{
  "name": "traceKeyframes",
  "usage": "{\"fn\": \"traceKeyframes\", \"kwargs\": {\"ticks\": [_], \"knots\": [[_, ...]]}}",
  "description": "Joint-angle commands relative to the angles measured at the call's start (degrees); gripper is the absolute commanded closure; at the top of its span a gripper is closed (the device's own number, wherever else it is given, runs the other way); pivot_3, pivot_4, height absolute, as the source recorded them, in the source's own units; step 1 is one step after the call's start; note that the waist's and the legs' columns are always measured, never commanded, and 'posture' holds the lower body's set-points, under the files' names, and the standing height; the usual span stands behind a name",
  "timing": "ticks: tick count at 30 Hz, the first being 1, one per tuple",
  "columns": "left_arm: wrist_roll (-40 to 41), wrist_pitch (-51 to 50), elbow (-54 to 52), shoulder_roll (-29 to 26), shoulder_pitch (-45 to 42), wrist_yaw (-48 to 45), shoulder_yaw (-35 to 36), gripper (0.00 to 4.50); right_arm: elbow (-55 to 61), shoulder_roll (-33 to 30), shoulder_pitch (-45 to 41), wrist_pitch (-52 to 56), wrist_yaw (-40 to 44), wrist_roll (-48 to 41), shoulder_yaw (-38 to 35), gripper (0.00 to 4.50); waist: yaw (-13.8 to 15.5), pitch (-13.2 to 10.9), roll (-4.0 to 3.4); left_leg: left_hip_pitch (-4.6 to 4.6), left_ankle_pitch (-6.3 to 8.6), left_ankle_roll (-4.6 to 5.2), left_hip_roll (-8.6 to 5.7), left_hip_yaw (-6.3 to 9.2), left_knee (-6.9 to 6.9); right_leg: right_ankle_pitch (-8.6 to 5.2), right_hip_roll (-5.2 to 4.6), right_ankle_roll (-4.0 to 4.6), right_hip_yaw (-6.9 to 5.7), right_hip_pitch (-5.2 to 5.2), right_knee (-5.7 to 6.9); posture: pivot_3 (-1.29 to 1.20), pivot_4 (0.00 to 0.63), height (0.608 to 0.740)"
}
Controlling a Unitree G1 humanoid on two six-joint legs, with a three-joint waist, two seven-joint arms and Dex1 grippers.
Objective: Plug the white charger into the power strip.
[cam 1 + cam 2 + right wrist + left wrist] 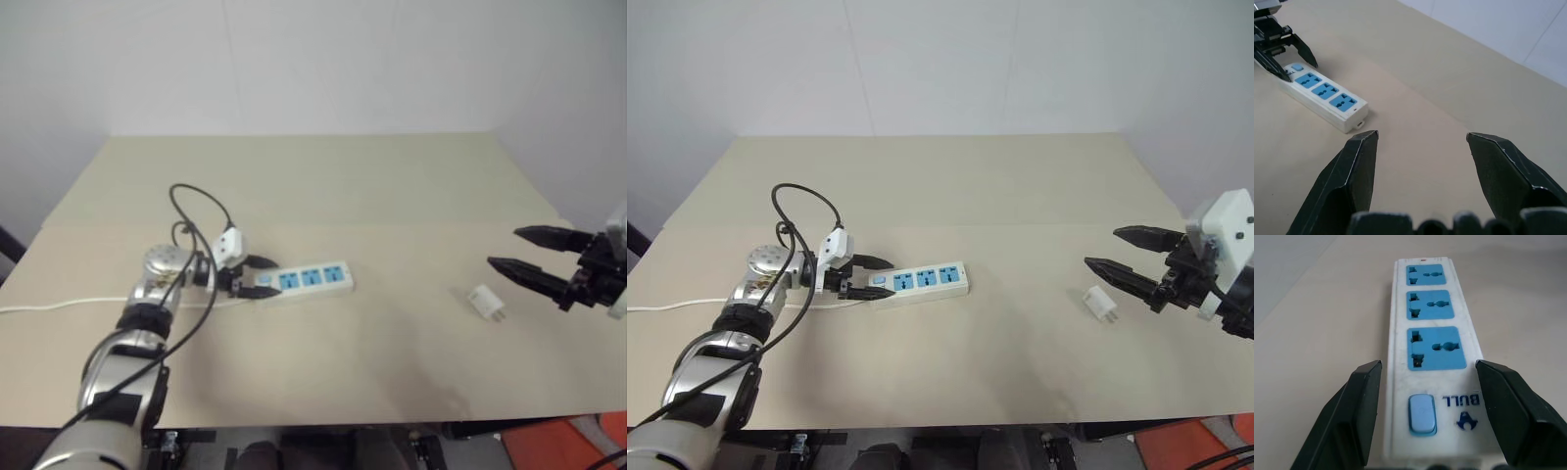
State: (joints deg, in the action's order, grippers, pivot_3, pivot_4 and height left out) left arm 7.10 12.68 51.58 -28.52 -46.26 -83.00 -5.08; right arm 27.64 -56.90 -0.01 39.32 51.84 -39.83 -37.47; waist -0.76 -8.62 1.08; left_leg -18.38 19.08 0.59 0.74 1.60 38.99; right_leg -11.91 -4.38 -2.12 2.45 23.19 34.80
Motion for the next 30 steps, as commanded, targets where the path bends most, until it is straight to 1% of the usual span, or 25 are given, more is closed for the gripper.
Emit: {"fn": "traceKeyframes", "kwargs": {"ticks": [1, 13, 21, 28, 30], "knots": [[0.9, 0.8, -0.3, 0.3, -0.1, -0.8, 0.8, 1.16, 1.8, 0.0, 0.1, 0.6, -0.5, -2.0, -3.4, 1.01, 0.0, 0.0, 0.00, 0.01, 0.00, 0.00, 0.00, 0.00, 0.00, 0.00, 0.00, 0.00, 0.00, 0.00, 0.00, 0.00, 0.150, 0.740], [0.4, 1.5, -1.3, -1.0, 2.6, -0.8, 1.3, 1.16, 1.6, -0.6, -0.4, 1.1, -0.9, -3.4, -3.0, 1.01, 0.0, 0.0, 0.00, 0.03, 0.00, 0.00, 0.01, 0.01, 0.00, 0.00, 0.00, 0.00, 0.00, 0.00, 0.02, 0.00, 0.150, 0.740], [0.2, 1.9, -2.5, -0.9, 5.1, -1.8, 0.3, 1.16, 1.9, -0.7, -0.7, 1.9, -0.9, -4.0, -3.0, 1.01, -0.1, 0.0, -0.01, 0.07, 0.00, 0.00, 0.01, 0.01, 0.00, 0.00, 0.00, 0.00, 0.01, -0.03, 0.03, 0.00, 0.150, 0.740], [0.0, 2.1, -2.7, -0.6, 5.8, -0.7, 0.2, 1.16, 1.8, -1.4, -0.9, 2.4, -1.2, -4.9, -3.2, 1.01, 0.0, 0.0, -0.02, 0.07, 0.00, 0.00, 0.01, 0.01, 0.00, 0.00, 0.00, 0.00, 0.01, -0.04, 0.02, 0.00, 0.150, 0.740], [-0.7, 2.6, -2.0, -0.8, 5.6, -0.1, -0.1, 0.81, 1.8, -1.4, -1.2, 2.5, -1.5, -5.2, -3.0, 1.01, 0.0, 0.0, -0.02, 0.08, 0.00, 0.00, 0.01, 0.01, 0.00, 0.00, 0.00, 0.00, 0.01, -0.05, 0.03, 0.00, 0.150, 0.740]]}}
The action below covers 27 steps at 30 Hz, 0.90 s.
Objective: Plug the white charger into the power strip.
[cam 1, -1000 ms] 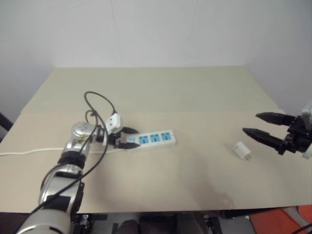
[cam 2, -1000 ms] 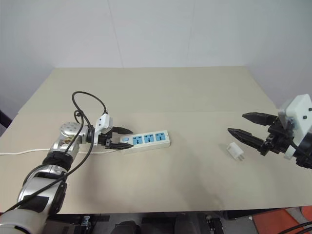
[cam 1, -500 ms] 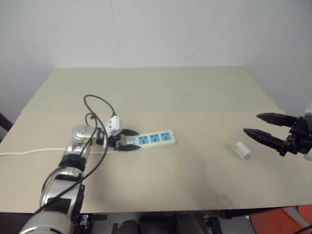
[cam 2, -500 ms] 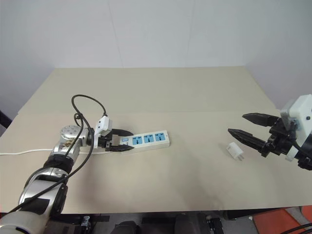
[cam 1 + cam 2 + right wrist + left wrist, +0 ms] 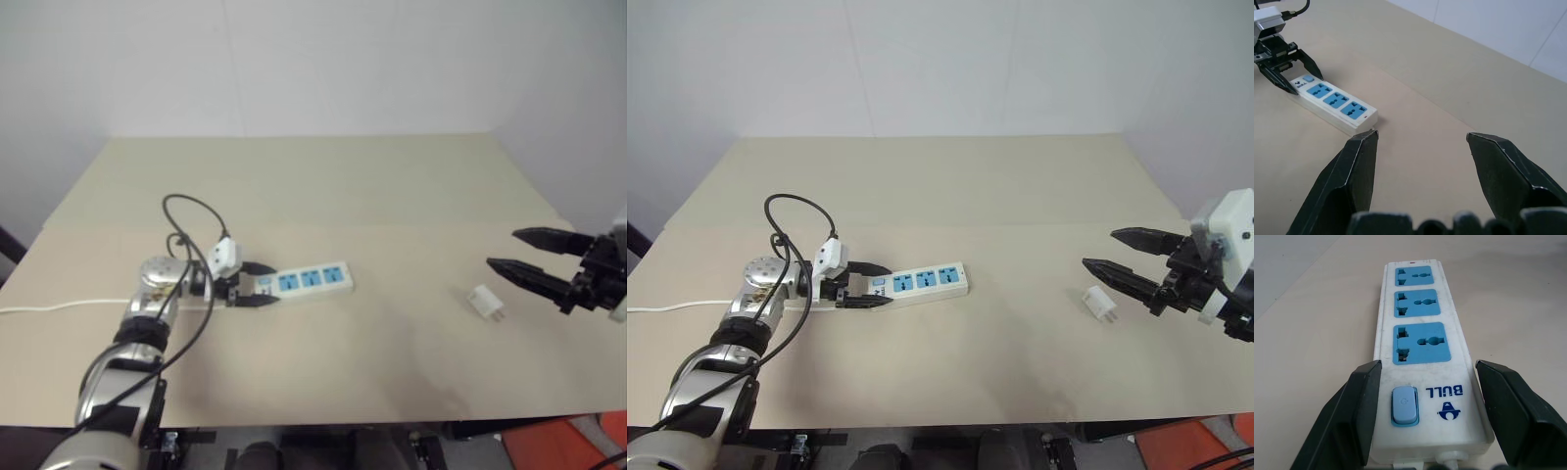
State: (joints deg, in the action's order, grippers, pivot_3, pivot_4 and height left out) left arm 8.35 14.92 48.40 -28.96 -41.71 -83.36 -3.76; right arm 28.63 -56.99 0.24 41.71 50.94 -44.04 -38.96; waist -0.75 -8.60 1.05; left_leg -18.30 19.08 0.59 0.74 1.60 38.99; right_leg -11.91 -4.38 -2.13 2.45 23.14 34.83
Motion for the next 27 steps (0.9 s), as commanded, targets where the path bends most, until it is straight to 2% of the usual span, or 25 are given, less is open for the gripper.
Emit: {"fn": "traceKeyframes", "kwargs": {"ticks": [1, 3, 17, 27], "knots": [[-2.0, 0.6, 1.4, -0.4, 0.9, 0.4, -1.4, 0.61, 0.8, -1.3, -1.6, 0.2, -0.7, -1.0, -1.4, 1.01, 0.0, 0.0, 0.00, 0.00, 0.00, 0.00, 0.00, 0.00, 0.00, 0.00, 0.00, 0.00, 0.00, 0.00, 0.00, 0.00, 0.150, 0.740], [-2.1, 1.5, 1.7, -0.1, 0.9, 1.3, -1.2, 0.02, 0.9, -1.2, -1.8, 0.3, -0.8, -1.2, -1.2, 1.01, 0.0, 0.0, 0.00, 0.02, 0.00, 0.00, 0.00, 0.00, 0.00, 0.00, 0.00, 0.00, 0.00, -0.01, 0.00, 0.00, 0.150, 0.740], [-1.6, 3.0, 5.2, 2.0, 0.9, 3.8, -0.4, 0.02, 0.7, -1.9, -3.0, 1.5, -0.8, -1.6, -1.4, 1.01, 0.1, 0.0, 0.01, -0.03, 0.00, 0.00, 0.00, 0.02, 0.00, 0.00, -0.01, 0.00, -0.01, 0.03, -0.01, 0.00, 0.150, 0.740], [0.6, 5.4, 5.6, 3.7, 3.8, 4.3, 2.9, 0.02, -1.1, -3.9, -3.9, 2.0, 0.2, -2.1, -1.6, 1.01, 0.4, 0.0, -0.05, -0.01, 0.00, 0.00, 0.00, 0.02, 0.00, 0.00, -0.02, 0.00, -0.02, 0.00, -0.01, 0.00, 0.150, 0.740]]}}
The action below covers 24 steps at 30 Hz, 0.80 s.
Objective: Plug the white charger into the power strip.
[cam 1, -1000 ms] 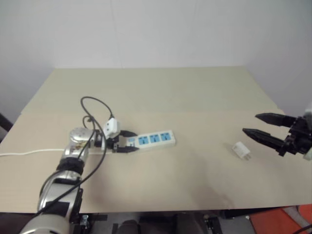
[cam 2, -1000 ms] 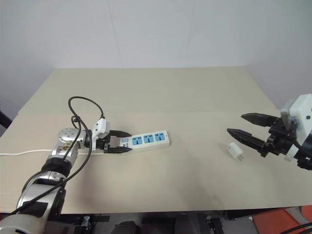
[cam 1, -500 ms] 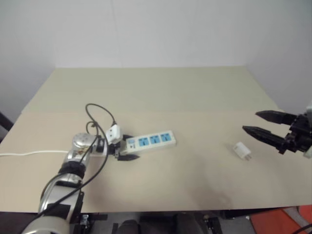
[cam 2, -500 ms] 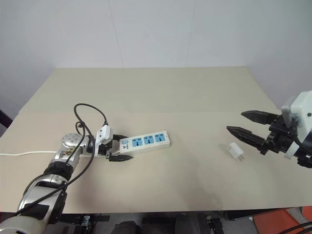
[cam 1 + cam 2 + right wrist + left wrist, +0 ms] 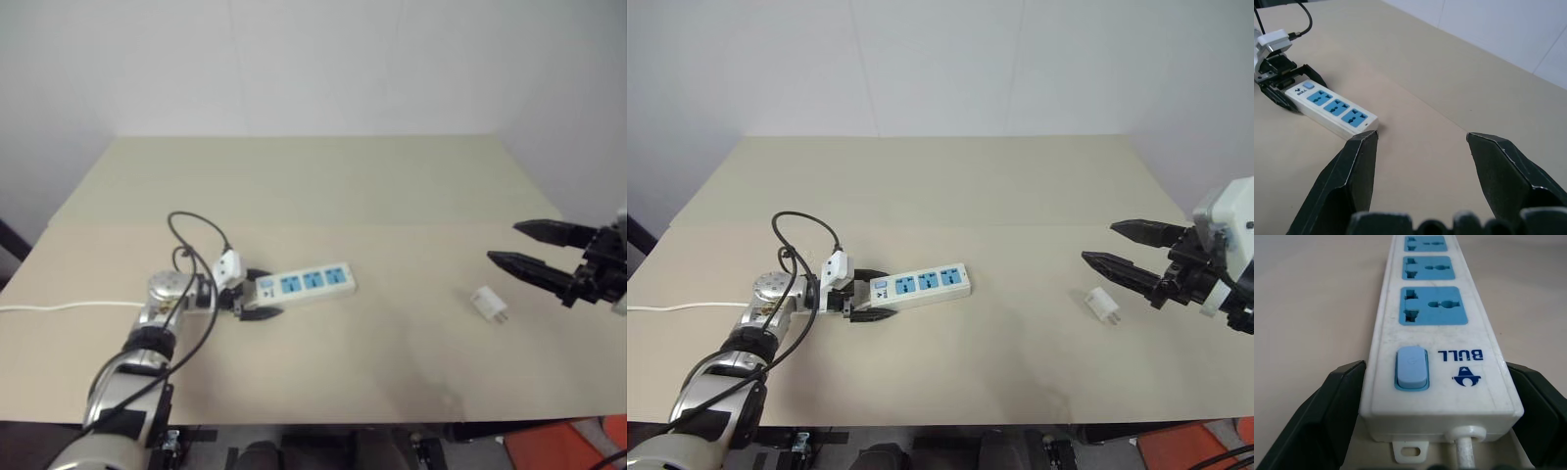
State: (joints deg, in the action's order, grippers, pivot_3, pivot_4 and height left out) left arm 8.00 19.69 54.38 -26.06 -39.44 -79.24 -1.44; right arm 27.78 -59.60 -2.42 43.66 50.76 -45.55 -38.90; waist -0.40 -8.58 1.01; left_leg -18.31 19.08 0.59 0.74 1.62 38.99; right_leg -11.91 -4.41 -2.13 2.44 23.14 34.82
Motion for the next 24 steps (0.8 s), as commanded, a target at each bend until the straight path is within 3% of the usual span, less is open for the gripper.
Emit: {"fn": "traceKeyframes", "kwargs": {"ticks": [1, 10, 15, 24], "knots": [[1.1, 0.7, -0.5, 1.0, 2.3, 0.2, 0.7, 0.02, -0.4, -1.6, -1.6, 0.2, 0.2, -0.8, -1.5, 1.01, 0.0, 0.0, -0.02, 0.00, 0.00, 0.00, 0.00, 0.00, 0.00, 0.00, 0.00, 0.00, 0.00, 0.00, 0.00, 0.00, 0.150, 0.740], [1.7, -0.3, -2.8, 3.1, 4.8, -0.4, 0.5, 0.02, -1.6, -2.6, -4.4, 0.3, 0.4, -1.2, 1.0, 1.01, 0.2, 0.1, -0.23, 0.02, 0.00, 0.00, -0.01, 0.00, 0.00, 0.00, -0.01, -0.01, 0.00, -0.04, -0.02, 0.00, 0.150, 0.740], [1.6, -0.3, -2.6, 3.4, 4.7, -0.9, 0.4, 1.19, -1.4, -2.5, -4.5, 0.2, 0.5, -1.3, 1.3, 1.01, 0.6, 0.2, -0.30, -0.01, 0.00, 0.00, -0.02, -0.01, 0.00, 0.00, -0.02, -0.01, 0.00, -0.04, -0.08, 0.00, 0.150, 0.740], [1.6, -0.5, -6.4, 2.0, 5.4, -4.9, -1.1, 1.22, -1.5, -1.7, -3.1, -0.7, 1.3, -0.5, 1.9, 1.01, 0.6, 0.2, -0.30, -0.05, 0.01, 0.02, -0.01, -0.01, -0.01, 0.00, -0.01, -0.02, 0.00, -0.03, -0.18, 0.00, 0.150, 0.740]]}}
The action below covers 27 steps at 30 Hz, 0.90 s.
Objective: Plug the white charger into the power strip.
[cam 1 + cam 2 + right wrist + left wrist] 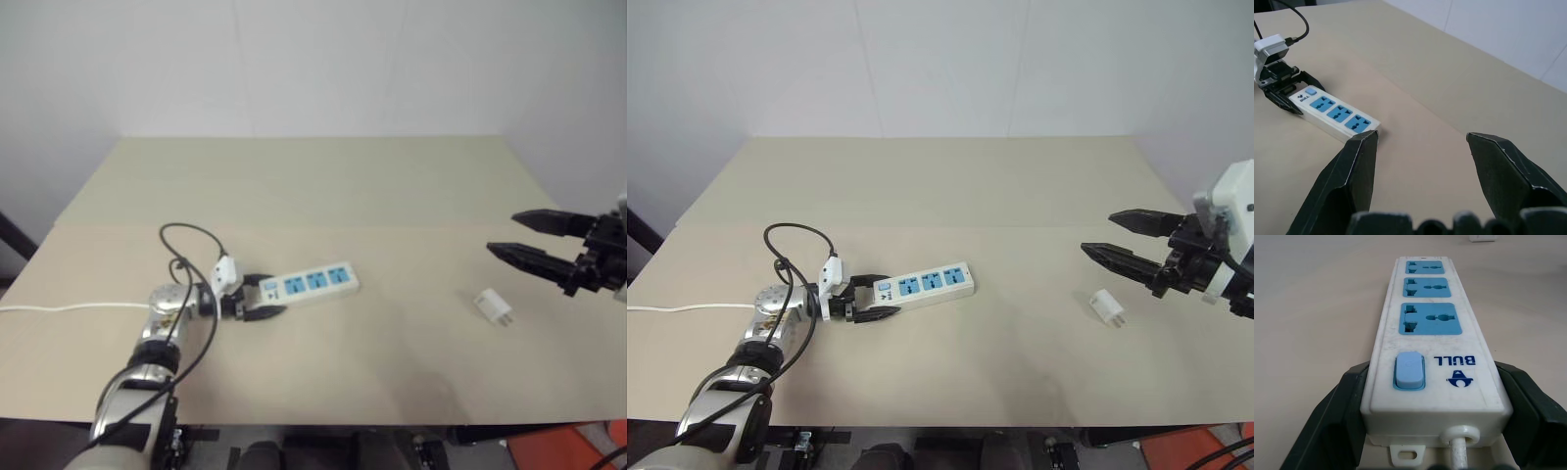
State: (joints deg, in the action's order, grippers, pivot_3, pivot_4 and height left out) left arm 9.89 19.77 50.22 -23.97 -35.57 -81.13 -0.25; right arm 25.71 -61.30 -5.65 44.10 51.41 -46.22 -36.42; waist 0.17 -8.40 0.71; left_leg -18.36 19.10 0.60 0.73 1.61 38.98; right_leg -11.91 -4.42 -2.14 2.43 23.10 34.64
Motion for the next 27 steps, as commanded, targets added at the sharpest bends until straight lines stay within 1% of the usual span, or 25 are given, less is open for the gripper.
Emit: {"fn": "traceKeyframes", "kwargs": {"ticks": [1, 6, 9, 11, 16, 19, 22, 24, 27], "knots": [[0.1, -1.0, -3.8, -0.3, 2.1, -3.9, -2.5, 1.22, 0.5, 0.1, 0.4, -1.4, 0.9, 0.5, -0.3, 1.01, 0.0, 0.0, 0.00, 0.00, 0.00, 0.00, 0.00, 0.00, -0.01, 0.00, 0.00, 0.00, 0.00, 0.00, -0.02, 0.00, 0.150, 0.740], [2.4, -4.5, -12.3, -0.7, 5.3, -5.5, -3.3, 1.22, 0.0, 0.6, 1.1, -2.4, 1.9, 1.4, 0.7, 1.01, 0.0, 0.0, 0.00, -0.02, 0.03, 0.05, 0.01, 0.01, -0.01, 0.00, 0.00, 0.00, -0.01, 0.02, -0.13, 0.00, 0.150, 0.740], [3.3, -7.2, -18.8, -0.9, 8.6, -5.9, -4.4, 1.22, -0.7, 0.6, 2.3, -4.2, 3.9, 3.0, 2.0, 1.01, 0.0, 0.0, 0.00, -0.02, 0.04, 0.06, 0.01, 0.01, -0.02, 0.01, 0.00, -0.02, -0.01, 0.03, -0.20, 0.00, 0.150, 0.740], [3.3, -8.2, -20.9, -1.0, 10.0, -5.2, -4.8, 1.22, -1.3, 0.6, 3.0, -5.8, 5.3, 4.3, 2.9, 1.01, 0.1, 0.0, 0.00, -0.01, 0.05, 0.08, 0.01, 0.01, -0.02, 0.02, 0.00, -0.03, -0.02, 0.03, -0.25, 0.00, 0.150, 0.740], [2.5, -9.2, -22.4, -1.5, 11.5, -3.1, -5.4, 1.22, -2.1, -0.3, 5.1, -10.2, 9.0, 8.5, 4.9, 1.01, 0.2, 0.0, 0.00, -0.01, 0.05, 0.08, 0.01, 0.00, -0.01, 0.03, 0.00, -0.05, -0.01, 0.02, -0.27, 0.00, 0.150, 0.740], [2.3, -9.4, -22.4, -1.8, 11.7, -2.2, -5.6, 1.22, -2.7, -1.6, 8.2, -15.6, 13.6, 13.1, 6.2, 1.01, 0.2, 0.0, 0.00, 0.01, 0.05, 0.09, 0.01, 0.00, -0.01, 0.03, 0.00, -0.05, -0.01, 0.00, -0.29, 0.00, 0.150, 0.740], [2.2, -9.2, -21.9, -1.9, 11.5, -1.6, -5.9, 1.22, -3.9, -2.2, 9.4, -19.8, 15.6, 16.5, 7.2, 1.01, 0.2, 0.0, 0.00, 0.01, 0.05, 0.08, 0.01, -0.03, -0.01, 0.04, 0.00, -0.06, 0.00, -0.01, -0.30, 0.00, 0.150, 0.740], [2.0, -8.9, -21.1, -1.8, 11.2, -1.3, -6.0, 1.22, -5.1, -2.1, 8.5, -20.3, 15.7, 17.0, 7.6, 1.01, 0.2, 0.0, 0.00, 0.01, 0.05, 0.08, 0.01, -0.05, 0.00, 0.06, 0.00, -0.07, 0.01, -0.03, -0.31, 0.00, 0.150, 0.740], [2.0, -9.1, -20.9, -1.7, 10.8, -1.0, -6.4, 1.22, -7.7, -3.2, 5.4, -17.2, 11.9, 19.1, 9.5, 1.01, 0.2, 0.0, 0.00, 0.02, 0.04, 0.08, 0.01, -0.05, 0.00, 0.06, 0.00, -0.06, 0.01, -0.09, -0.32, 0.00, 0.150, 0.740]]}}
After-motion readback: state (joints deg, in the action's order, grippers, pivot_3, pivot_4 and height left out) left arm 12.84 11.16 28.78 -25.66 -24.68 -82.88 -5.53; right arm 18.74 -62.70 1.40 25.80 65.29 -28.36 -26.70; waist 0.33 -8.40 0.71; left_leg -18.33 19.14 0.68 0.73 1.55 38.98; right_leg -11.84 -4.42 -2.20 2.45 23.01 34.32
